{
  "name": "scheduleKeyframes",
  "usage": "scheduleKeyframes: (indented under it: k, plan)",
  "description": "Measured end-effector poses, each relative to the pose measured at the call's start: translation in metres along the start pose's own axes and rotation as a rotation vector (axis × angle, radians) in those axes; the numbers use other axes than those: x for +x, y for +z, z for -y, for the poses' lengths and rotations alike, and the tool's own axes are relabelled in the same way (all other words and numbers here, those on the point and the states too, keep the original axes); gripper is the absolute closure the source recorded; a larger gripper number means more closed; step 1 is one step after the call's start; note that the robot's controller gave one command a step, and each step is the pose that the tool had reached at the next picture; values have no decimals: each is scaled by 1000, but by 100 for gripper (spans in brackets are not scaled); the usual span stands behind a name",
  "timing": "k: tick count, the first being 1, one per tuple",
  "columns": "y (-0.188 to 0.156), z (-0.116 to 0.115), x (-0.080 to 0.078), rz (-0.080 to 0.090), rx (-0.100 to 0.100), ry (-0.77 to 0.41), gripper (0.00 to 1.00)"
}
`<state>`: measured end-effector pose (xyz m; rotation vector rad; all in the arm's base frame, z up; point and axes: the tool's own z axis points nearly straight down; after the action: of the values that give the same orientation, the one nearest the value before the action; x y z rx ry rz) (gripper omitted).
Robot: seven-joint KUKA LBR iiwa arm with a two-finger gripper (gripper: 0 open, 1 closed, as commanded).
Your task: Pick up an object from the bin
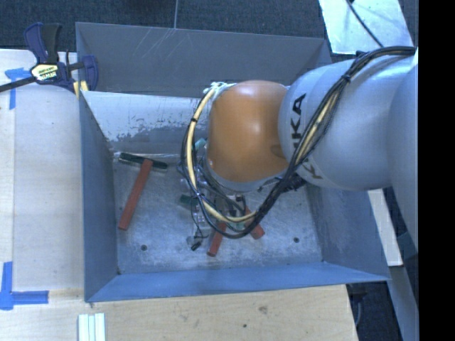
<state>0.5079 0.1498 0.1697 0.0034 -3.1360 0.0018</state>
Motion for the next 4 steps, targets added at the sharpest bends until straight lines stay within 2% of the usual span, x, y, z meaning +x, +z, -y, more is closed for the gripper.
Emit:
scheduleKeyframes:
  k: [1, 2, 3, 4]
  plan:
    - [101, 70, 0, 13, -4, 85, 0]
    - [97, 160, -61, 14, 3, 24, 0]
    - [100, 148, -34, 5, -2, 162, 0]
    - [99, 148, -35, 8, -2, 163, 100]
